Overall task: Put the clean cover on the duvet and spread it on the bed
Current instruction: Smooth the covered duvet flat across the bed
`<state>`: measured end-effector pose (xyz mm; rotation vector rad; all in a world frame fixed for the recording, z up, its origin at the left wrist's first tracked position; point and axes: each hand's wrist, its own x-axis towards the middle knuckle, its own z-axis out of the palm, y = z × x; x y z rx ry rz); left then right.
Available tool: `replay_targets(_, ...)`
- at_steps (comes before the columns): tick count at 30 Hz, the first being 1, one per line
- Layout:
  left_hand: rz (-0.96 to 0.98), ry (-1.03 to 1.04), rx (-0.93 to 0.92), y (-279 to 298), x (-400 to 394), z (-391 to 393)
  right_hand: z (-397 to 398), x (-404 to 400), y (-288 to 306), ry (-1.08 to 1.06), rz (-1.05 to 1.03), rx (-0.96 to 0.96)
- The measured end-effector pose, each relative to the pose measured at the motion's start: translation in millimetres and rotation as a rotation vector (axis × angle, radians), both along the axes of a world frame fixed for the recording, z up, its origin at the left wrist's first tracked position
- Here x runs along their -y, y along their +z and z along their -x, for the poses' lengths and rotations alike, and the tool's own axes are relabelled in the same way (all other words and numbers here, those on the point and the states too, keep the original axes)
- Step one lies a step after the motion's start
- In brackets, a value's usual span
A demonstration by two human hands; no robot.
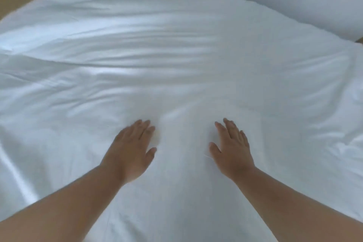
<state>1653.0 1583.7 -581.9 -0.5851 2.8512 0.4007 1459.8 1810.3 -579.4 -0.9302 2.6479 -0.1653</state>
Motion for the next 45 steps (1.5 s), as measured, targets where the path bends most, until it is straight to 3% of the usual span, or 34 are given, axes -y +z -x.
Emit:
replay_targets(4,-0.048,-0.35,0.028,7,-166,29,-5,-172,3,-0.338,-0.157,0.064)
replay_targets(6,-0.091,-0.392,0.12,17,-222,37,-24,-241,12,-0.416,-0.284,0.154)
replay_targets(9,-0.084,-0.301,0.289,21,-257,34,-47,-287,29,-0.37,-0.367,0.344)
replay_targets(12,-0.045,-0.169,0.512,19,-243,1,-65,-279,42,-0.171,-0.321,0.485)
replay_targets(15,0.003,0.125,0.772,46,-213,-63,-98,-261,57,0.068,-0.277,0.658)
replay_targets(19,-0.033,0.402,0.998,113,-178,-177,-130,-242,95,0.189,-0.243,0.69)
replay_targets(24,-0.212,0.606,0.88,207,-189,-291,-159,-206,152,0.375,-0.258,0.577)
replay_targets(30,-0.239,0.773,0.688,230,-216,-356,-197,-156,153,0.483,-0.284,0.385)
replay_targets(35,-0.327,0.728,0.549,172,-208,-389,-217,-104,98,0.399,-0.234,0.237)
replay_targets(40,-0.424,0.658,0.382,77,-184,-432,-216,-54,19,-0.083,-0.278,0.075)
replay_targets(45,-0.645,0.897,0.285,14,-151,-545,-419,131,-51,0.151,-0.191,0.098)
